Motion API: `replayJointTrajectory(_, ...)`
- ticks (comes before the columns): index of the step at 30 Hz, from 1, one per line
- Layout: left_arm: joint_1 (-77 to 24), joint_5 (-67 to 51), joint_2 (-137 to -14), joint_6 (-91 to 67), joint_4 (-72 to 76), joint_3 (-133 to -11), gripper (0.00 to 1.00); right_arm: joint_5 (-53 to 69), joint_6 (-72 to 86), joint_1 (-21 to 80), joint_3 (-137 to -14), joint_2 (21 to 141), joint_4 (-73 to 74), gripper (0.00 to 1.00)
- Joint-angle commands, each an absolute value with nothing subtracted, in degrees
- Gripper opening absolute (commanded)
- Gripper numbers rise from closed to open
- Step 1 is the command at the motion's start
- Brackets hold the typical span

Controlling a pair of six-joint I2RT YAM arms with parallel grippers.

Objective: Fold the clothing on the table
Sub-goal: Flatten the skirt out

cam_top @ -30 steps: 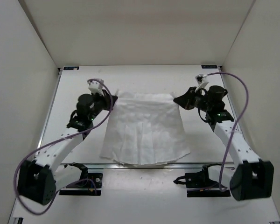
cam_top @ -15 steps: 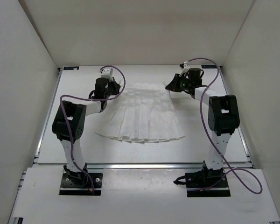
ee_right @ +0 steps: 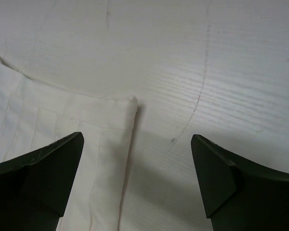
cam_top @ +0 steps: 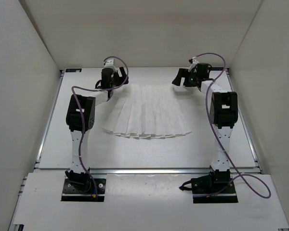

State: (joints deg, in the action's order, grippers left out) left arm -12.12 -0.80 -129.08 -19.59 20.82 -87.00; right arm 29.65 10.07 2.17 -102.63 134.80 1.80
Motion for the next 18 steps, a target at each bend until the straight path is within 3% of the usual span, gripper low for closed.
replayJointTrajectory(1, -12.6, -0.1, -130.5, -20.1, 15.0, -95.8, 0.99, 27.2, 8.2, 3.0, -108.1, 135.5, 1.5, 0.92)
replayJointTrajectory(7, -13.6, 1.1, -135.6, -21.8, 8.4, -104.0, 0.98, 27.0, 9.8, 3.8, -115.3, 140.3, 4.2, 0.86)
replayJointTrajectory(14, -13.6, 0.6, -135.7, -26.4, 3.7, -103.6, 0.94, 22.9, 9.6, 5.2, -119.5, 142.0, 9.9, 0.86)
replayJointTrajectory(18, -13.7, 0.3, -135.5, -27.4, 1.9, -103.4, 0.93, 26.6, 12.4, 4.7, -129.3, 148.4, 17.0, 0.82)
